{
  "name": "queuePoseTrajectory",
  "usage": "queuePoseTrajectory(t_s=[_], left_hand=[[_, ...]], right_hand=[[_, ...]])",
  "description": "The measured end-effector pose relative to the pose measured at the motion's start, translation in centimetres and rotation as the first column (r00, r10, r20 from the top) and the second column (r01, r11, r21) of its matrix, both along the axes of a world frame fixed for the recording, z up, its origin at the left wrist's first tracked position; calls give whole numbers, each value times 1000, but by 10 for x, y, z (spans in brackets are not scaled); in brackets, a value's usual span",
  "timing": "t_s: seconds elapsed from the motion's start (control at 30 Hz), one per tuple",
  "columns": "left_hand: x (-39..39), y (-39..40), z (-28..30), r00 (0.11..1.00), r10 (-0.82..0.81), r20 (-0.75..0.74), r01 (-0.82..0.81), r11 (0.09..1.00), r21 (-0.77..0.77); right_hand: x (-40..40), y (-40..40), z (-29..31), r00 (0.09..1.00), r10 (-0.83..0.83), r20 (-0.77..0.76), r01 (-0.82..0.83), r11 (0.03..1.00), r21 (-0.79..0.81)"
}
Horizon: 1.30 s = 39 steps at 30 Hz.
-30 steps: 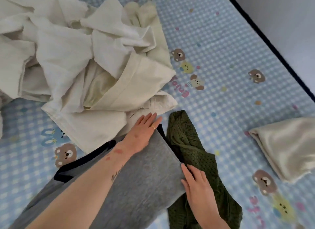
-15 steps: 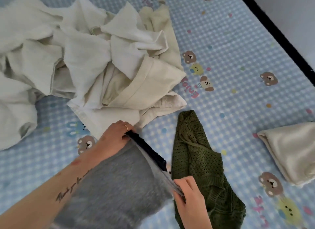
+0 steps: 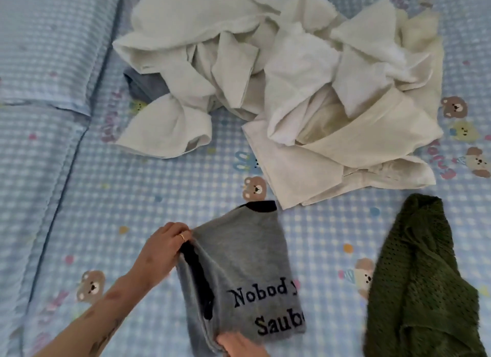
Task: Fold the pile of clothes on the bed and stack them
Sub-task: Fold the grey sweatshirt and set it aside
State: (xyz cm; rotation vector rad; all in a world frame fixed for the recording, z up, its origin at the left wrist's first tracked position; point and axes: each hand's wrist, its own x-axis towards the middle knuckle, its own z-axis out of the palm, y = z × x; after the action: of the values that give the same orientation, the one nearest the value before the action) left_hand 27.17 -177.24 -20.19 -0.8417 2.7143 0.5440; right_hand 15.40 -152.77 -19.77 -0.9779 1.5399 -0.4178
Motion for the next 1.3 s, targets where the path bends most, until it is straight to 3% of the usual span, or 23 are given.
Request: queuePoseTrajectory(t_s=[0.07, 0.13, 0.2, 0.23, 0.3, 0.33, 0.43, 0.47, 0.53, 0.6, 0.67, 0.73, 0.83, 0.87, 0.93, 1.03, 1.1, 1.2, 1.3], left_hand=[[19, 4, -14, 993, 117, -3, -117, 993, 3], [28, 12, -23, 904, 428, -15, -424, 898, 115], [30, 31, -22, 619, 785, 10, -753, 590, 290], [32, 47, -22, 484, 875, -1, -830, 459, 318], [35, 91, -24, 289, 953, 89, -909, 244, 338], [33, 118, -25, 207, 965, 160, -932, 145, 331], [15, 184, -28, 78, 963, 257, -962, 5, 273], [12, 195, -27, 39, 954, 299, -943, -64, 327], [9, 200, -27, 27, 939, 344, -920, -111, 376], [15, 199, -33, 109, 881, 461, -925, -81, 372], [24, 195, -37, 65, 857, 511, -902, -169, 398], [24, 195, -36, -70, 877, 475, -869, -288, 402], [17, 209, -28, -388, 818, 424, -762, -543, 351], [9, 217, -25, -434, 784, 444, -719, -598, 354], [-16, 235, -20, -455, 742, 492, -640, -657, 398], [-67, 253, -10, -336, 700, 630, -540, -692, 480], [-95, 257, -6, -321, 668, 671, -485, -725, 490], [-127, 260, 2, -329, 641, 694, -537, -731, 421], [-136, 273, 4, -374, 722, 582, -629, -659, 413]], right_hand=[[15, -9, 3, 990, 133, 40, -133, 991, 14], [12, -17, 4, 989, 94, -113, -101, 993, -60], [-18, -28, -2, 948, -100, -303, 57, 987, -149], [-38, -40, -8, 896, -171, -409, 88, 973, -213], [-77, -78, -21, 796, -205, -570, 42, 957, -286], [-92, -100, -27, 748, -136, -650, -66, 959, -276], [-113, -155, -48, 589, 203, -782, -419, 904, -81], [-116, -164, -55, 547, 304, -780, -484, 875, 2], [-122, -168, -65, 493, 430, -756, -548, 829, 113], [-124, -159, -67, 501, 447, -741, -557, 822, 119], [-126, -146, -64, 565, 409, -716, -514, 854, 83], [-131, -133, -60, 654, 344, -673, -418, 907, 57], [-144, -107, -48, 789, 206, -579, -207, 976, 65], [-151, -97, -43, 823, 157, -545, -140, 987, 74], [-163, -74, -31, 881, 49, -471, -1, 995, 101], [-177, -39, -15, 910, -65, -409, 134, 981, 141], [-183, -18, -5, 907, -157, -391, 230, 962, 148], [-189, 12, 8, 886, -273, -375, 361, 913, 189], [-199, 43, 18, 837, -421, -350, 505, 841, 196]])
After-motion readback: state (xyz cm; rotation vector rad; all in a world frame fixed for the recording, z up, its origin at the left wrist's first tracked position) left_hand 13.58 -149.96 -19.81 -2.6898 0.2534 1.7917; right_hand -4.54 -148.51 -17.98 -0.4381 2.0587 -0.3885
